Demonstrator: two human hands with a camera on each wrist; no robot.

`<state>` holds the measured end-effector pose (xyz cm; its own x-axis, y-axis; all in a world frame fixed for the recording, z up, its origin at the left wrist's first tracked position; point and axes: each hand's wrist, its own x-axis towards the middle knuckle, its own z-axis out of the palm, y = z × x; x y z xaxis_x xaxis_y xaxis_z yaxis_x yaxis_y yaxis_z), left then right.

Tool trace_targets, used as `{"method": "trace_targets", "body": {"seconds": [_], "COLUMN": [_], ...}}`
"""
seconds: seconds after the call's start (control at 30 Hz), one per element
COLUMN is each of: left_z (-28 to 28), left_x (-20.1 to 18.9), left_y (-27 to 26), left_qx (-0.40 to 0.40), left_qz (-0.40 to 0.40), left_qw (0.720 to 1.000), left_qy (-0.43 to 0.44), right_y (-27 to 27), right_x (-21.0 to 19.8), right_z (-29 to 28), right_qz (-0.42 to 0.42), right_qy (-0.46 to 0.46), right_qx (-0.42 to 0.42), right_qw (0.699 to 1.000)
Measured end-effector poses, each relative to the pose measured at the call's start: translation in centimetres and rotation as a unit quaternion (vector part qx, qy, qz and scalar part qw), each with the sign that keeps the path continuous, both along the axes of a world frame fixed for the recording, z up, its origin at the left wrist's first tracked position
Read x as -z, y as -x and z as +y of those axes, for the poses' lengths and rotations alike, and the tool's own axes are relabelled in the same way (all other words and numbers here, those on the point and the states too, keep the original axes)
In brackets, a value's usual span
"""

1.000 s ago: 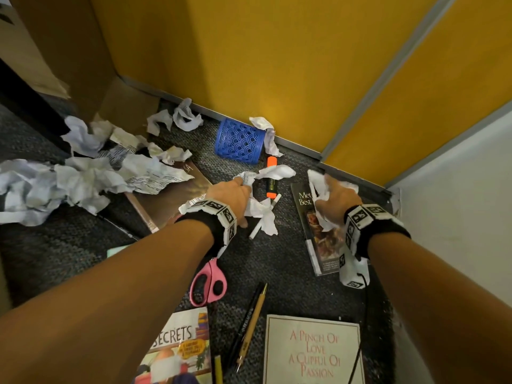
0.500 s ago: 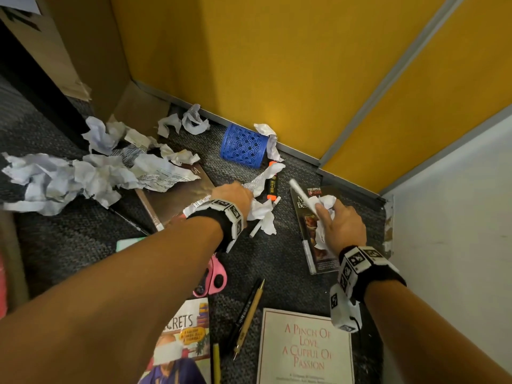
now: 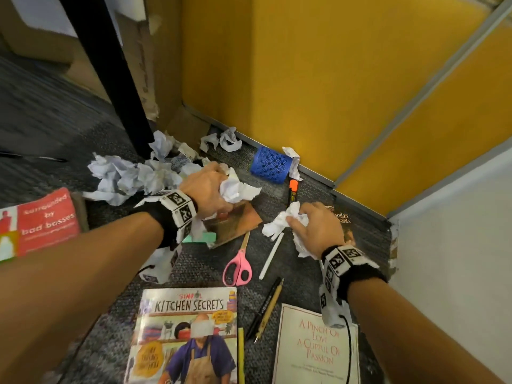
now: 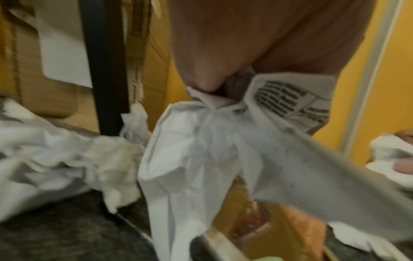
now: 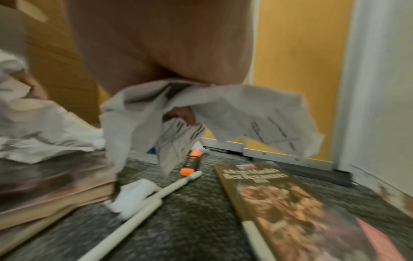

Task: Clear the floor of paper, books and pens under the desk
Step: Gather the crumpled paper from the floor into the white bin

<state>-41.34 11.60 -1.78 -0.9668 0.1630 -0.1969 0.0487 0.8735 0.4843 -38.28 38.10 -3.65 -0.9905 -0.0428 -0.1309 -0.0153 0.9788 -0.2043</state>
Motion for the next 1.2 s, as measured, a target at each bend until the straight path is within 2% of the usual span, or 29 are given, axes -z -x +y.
{"method": "trace_targets", "body": {"seconds": [0.07, 0.13, 0.23, 0.37, 0.43, 0.5, 0.6, 0.73, 0.83, 0.93, 1.03, 1.2], "left_z": [-2.3, -4.1, -5.9, -5.8, -5.4, -5.3, -5.2, -4.9, -4.0, -3.1, -2.0, -1.0], "left_x": [-0.3, 0.1, 2.1, 5.9, 7.2, 7.6, 7.5, 6.8, 5.4, 2.7, -1.5, -12.0], "left_y": [-0.7, -1.7, -3.4, -6.1, -7.1, -7.3, -6.7, -5.5, -5.1, -6.2, -8.3, -11.9], "left_qx": [-0.016, -0.032, -0.019, -0.037, -0.069, -0.065, -0.027, -0.026, -0.021, -0.033, -0.031, -0.05], "left_qz": [-0.008, -0.051, -0.104, -0.131, -0.116, -0.099, -0.094, -0.062, -0.037, -0.027, -0.036, -0.051], "left_qw": [1.0, 0.997, 0.988, 0.981, 0.982, 0.984, 0.986, 0.994, 0.996, 0.997, 0.997, 0.997], "left_qy": [0.009, 0.051, 0.11, 0.138, 0.13, 0.134, 0.138, 0.083, 0.073, 0.071, 0.062, 0.016], "right_y": [0.1, 0.2, 0.8, 1.0, 0.2, -0.8, -1.4, -1.4, -1.3, -2.4, -4.6, -9.1], "right_x": [0.3, 0.7, 1.6, 3.3, 4.1, 4.8, 5.6, 5.3, 3.6, 0.1, -4.8, -15.4], "right_z": [-1.8, -3.5, -5.3, -6.3, -6.4, -6.4, -6.0, -5.1, -4.5, -4.3, -4.9, -5.9], "right_qz": [-0.033, -0.075, -0.121, -0.162, -0.142, -0.113, -0.114, -0.099, -0.061, -0.038, -0.019, -0.013], "right_qy": [-0.021, -0.064, -0.136, -0.146, -0.143, -0.14, -0.126, -0.072, -0.005, 0.04, 0.069, 0.084], "right_qx": [-0.079, -0.129, -0.103, -0.082, -0.087, -0.088, -0.092, -0.073, -0.031, 0.009, 0.037, 0.058], "right_qw": [0.996, 0.987, 0.978, 0.972, 0.976, 0.98, 0.981, 0.99, 0.998, 0.998, 0.997, 0.995]}}
